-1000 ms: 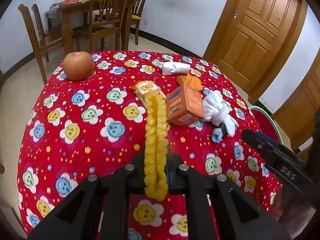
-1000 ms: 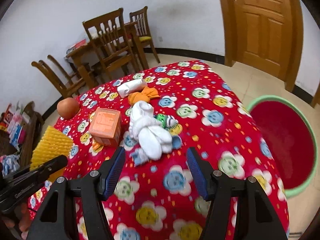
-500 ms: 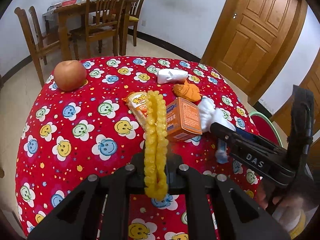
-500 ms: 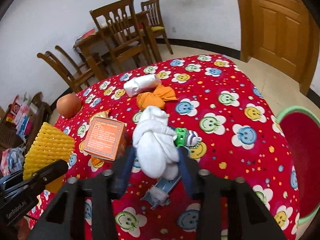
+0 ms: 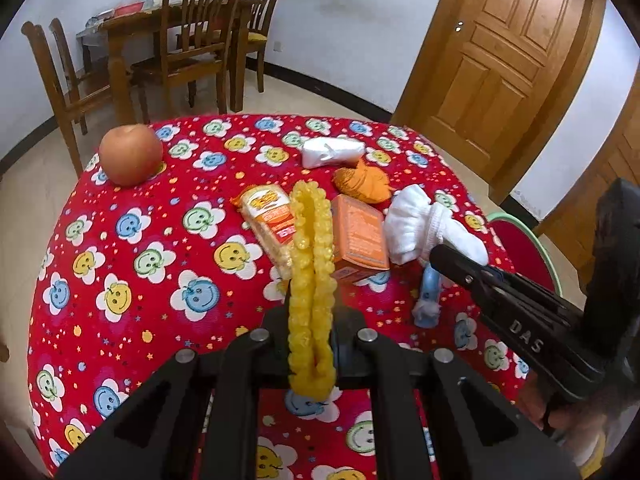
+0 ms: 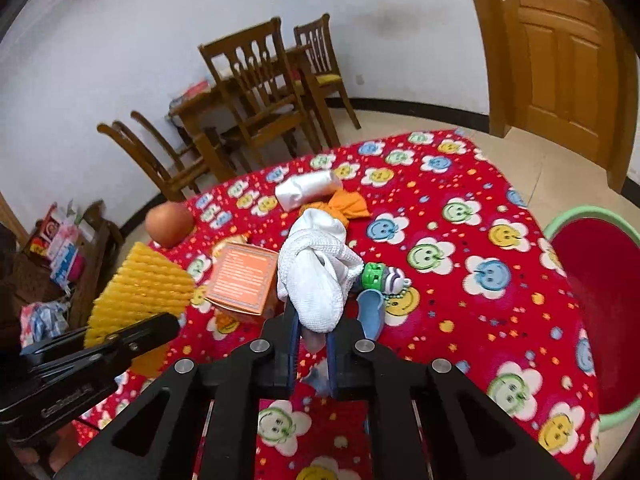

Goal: Collect trash
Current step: 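Carry the yellow net and white cloth in both grippers over the bucket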

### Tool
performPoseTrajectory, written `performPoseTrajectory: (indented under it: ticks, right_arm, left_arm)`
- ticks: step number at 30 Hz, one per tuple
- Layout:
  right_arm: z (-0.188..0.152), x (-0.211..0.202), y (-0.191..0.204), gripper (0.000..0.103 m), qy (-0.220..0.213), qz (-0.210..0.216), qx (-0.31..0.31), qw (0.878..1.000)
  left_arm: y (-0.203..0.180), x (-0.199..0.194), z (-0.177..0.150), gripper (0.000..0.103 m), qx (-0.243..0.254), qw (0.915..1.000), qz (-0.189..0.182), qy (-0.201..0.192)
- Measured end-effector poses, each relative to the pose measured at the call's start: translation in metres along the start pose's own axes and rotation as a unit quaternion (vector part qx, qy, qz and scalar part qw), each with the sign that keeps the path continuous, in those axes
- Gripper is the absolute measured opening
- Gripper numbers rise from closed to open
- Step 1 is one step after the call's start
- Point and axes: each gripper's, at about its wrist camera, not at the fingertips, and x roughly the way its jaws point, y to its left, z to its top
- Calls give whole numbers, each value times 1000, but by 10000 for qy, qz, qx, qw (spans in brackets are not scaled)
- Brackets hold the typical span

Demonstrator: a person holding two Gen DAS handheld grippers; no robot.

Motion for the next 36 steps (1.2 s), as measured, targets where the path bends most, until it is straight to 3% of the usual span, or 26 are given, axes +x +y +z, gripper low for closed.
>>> performPoseTrajectory:
  ticks: [9,18,27,36]
  right_arm:
    - [-4,-67,-25,11,-664,-138,364,9970]
    - [-19,-126,-70,11,-1119,-788,770,9876]
    - [-38,-165,-114,11,-1399,-1269,1295,9734]
    - [-53,-178,-148,11,-1494,-1594,1623,9623]
  left_arm:
    - [-39,-15,8,11,325,9988,-334,-162]
    - [-93,-14,13,11,731,9943,-769,-136]
    - [-154,-5,18,11,1268,9863,-1044,-129]
    - [-202,21,15,11,1581,9792,-1267,79]
